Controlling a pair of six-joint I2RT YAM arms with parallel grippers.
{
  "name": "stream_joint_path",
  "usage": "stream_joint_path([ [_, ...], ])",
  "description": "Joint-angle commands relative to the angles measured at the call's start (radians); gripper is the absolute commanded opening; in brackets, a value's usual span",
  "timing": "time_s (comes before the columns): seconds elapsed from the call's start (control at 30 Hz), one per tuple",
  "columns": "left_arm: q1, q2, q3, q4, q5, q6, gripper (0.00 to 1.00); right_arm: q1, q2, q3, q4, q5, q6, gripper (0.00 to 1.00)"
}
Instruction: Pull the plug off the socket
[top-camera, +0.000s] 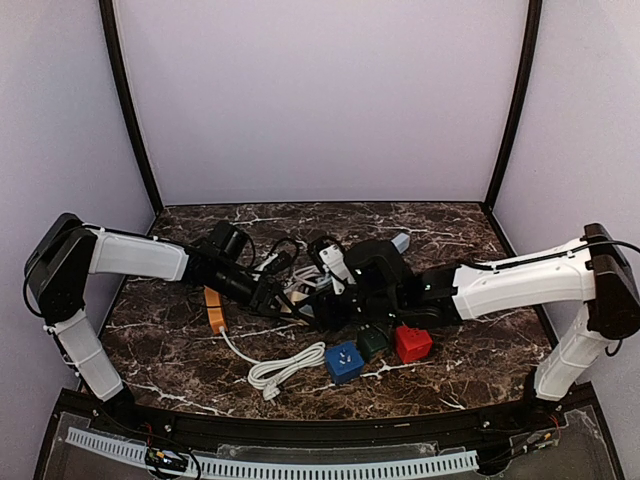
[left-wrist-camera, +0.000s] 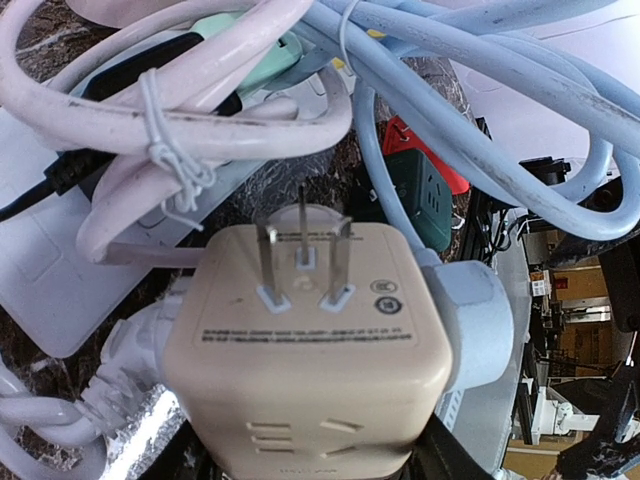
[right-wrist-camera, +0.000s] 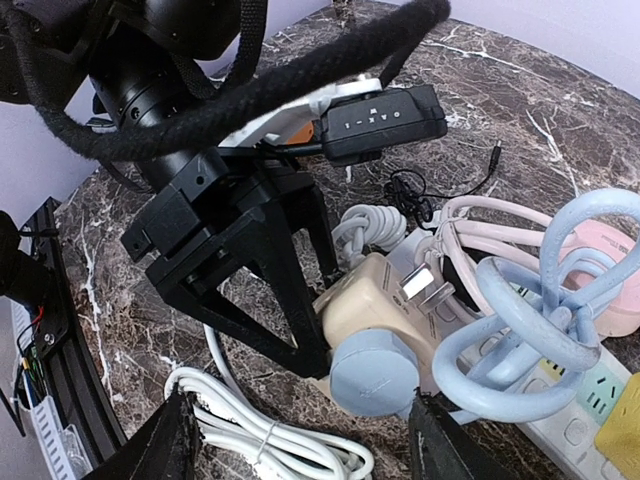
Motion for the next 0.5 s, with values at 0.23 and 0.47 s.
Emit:
stream_joint_path([
  [0.23, 0.015, -0.02, -0.016, -0.019, -0.05, -0.003, 0.01, -0.051, 0.042, 0.049, -0.095, -0.046, -0.244, 0.67],
  [0.47, 0.016, -0.026, -0.016, -0.013, -0.041, -0.001, 0.01, -0.084, 0.074, 0.069, -0.079, -0.087, -0.378, 0.66],
])
